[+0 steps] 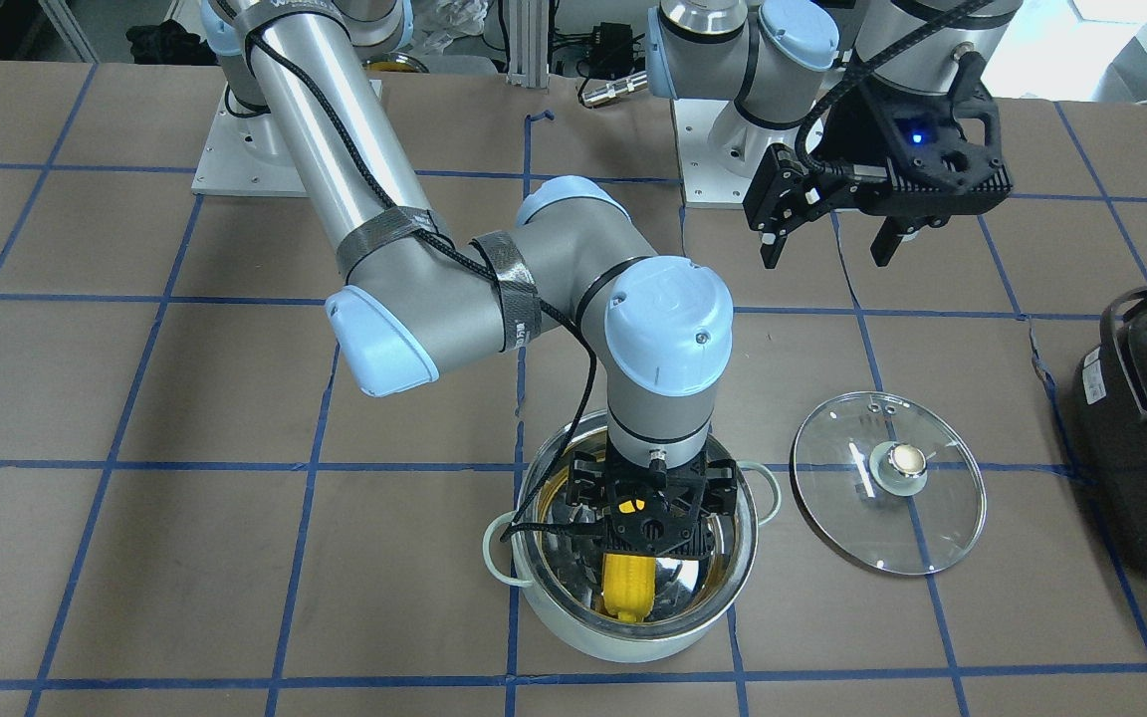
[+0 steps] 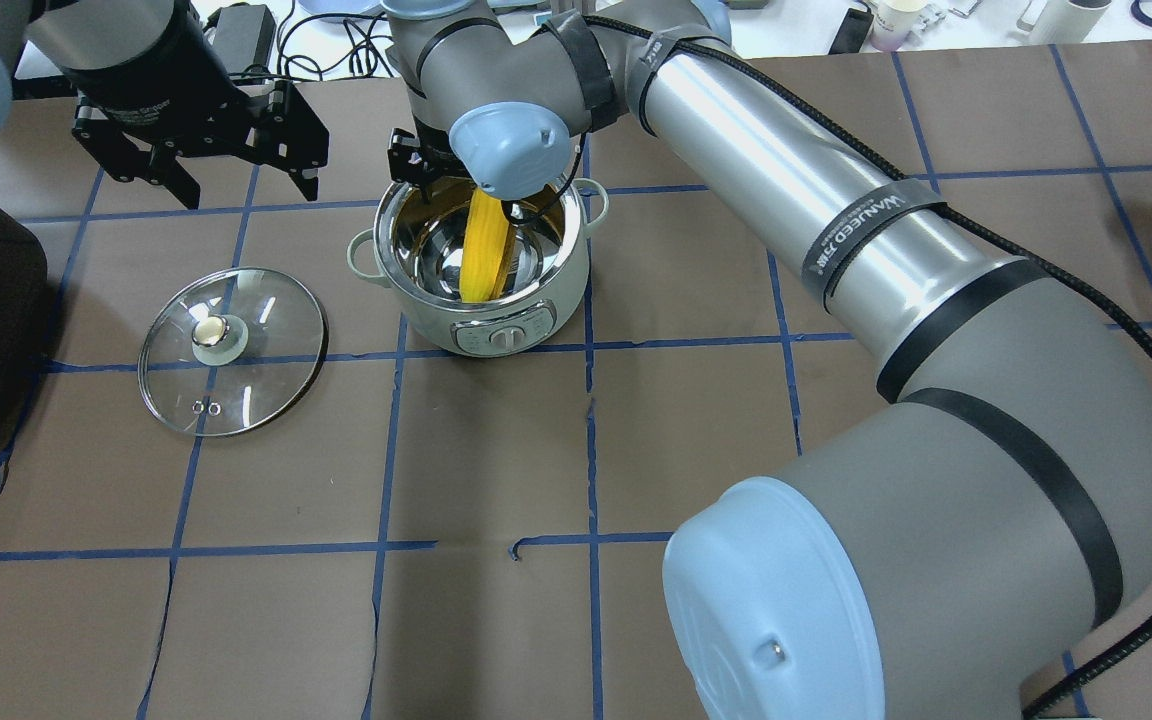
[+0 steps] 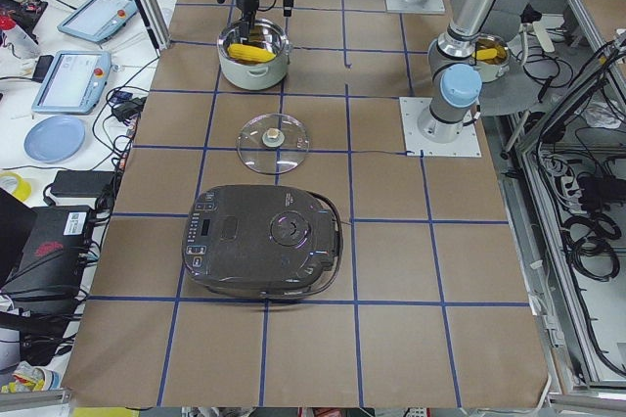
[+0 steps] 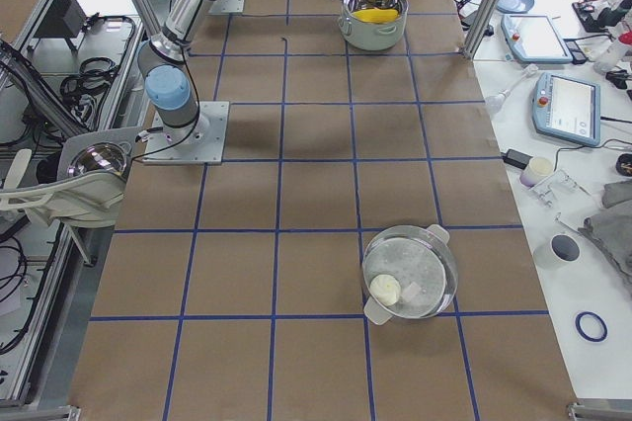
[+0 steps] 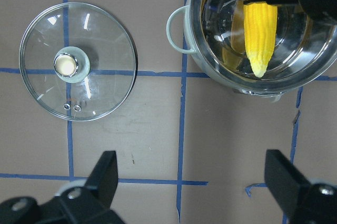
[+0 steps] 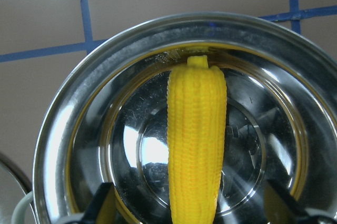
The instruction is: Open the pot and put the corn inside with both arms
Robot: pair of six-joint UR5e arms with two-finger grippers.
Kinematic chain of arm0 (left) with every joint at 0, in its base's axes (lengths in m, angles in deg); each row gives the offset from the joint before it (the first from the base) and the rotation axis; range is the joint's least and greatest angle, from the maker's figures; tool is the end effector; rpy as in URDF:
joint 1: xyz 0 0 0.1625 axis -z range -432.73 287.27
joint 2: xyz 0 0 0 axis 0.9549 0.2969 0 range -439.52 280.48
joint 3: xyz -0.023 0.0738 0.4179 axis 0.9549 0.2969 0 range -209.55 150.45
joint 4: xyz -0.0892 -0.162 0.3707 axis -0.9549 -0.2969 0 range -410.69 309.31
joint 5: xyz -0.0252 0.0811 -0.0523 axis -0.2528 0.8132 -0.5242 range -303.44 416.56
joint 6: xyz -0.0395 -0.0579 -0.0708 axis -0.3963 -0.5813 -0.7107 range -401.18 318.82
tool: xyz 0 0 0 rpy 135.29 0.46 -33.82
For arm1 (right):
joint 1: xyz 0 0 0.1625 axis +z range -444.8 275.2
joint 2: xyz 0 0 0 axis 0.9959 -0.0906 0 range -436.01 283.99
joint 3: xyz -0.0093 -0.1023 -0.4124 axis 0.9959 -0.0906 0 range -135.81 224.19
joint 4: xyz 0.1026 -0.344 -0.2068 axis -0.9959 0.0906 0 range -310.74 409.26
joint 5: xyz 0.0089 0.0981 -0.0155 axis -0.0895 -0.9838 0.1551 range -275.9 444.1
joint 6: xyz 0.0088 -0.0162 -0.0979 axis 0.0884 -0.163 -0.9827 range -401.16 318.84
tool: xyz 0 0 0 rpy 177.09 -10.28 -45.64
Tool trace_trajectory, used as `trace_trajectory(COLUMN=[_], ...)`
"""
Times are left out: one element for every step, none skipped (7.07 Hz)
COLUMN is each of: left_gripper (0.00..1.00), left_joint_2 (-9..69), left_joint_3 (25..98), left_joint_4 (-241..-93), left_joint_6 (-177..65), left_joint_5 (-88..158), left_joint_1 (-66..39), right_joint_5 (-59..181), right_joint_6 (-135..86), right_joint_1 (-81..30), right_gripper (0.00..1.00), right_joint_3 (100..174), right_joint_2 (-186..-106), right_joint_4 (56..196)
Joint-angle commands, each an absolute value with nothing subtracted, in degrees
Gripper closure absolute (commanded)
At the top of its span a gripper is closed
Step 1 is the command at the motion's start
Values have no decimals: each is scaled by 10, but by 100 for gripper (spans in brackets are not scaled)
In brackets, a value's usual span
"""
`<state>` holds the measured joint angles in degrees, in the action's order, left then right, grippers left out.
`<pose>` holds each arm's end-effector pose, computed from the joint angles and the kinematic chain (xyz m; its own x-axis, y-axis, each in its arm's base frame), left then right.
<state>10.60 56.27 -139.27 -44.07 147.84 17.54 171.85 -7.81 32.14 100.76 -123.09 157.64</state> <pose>-0.1334 -0.5003 0.5256 -0.9987 -0.0477 -0.0173 -0.0458 0.9943 -0.0964 0.4804 -0.6423 0.3262 -0.9879 0.1016 -0.1175 0.1143 0.9876 -0.1078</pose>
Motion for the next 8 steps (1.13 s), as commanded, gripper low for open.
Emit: trace_trajectory(left_gripper=[0, 0, 0, 0, 0, 0, 0, 0], left_joint_2=[104, 104, 104, 104, 104, 104, 103, 103], left_joint_3=[564, 564, 564, 564, 564, 564, 564, 564], left_joint_4=[-1393, -1393, -1393, -1393, -1393, -1393, -1393, -1393], left_joint_6=[-441, -441, -441, -441, -441, -441, -441, -441], left_joint_5=[1479, 1479, 1479, 1479, 1480, 1480, 1480, 1480], left_joint_1=[174, 174, 174, 175, 175, 174, 175, 175], right_joint_5=[1717, 1719, 1716, 1724, 1728, 1723, 1728, 1732], right_joint_6=[-116, -172, -225, -298, -365, -416, -480, -501], right_joint_1=[313, 283, 240, 205, 156, 101, 63, 49], right_gripper=[0, 0, 0, 0, 0, 0, 0, 0], right_joint_3=[1017, 1021, 1031, 1057, 1102, 1174, 1257, 1302], right_joint_2=[-1254, -1270, -1299, -1338, -1385, -1447, -1526, -1580], right_joint_4=[1568, 1525, 1484, 1447, 1436, 1434, 1441, 1442])
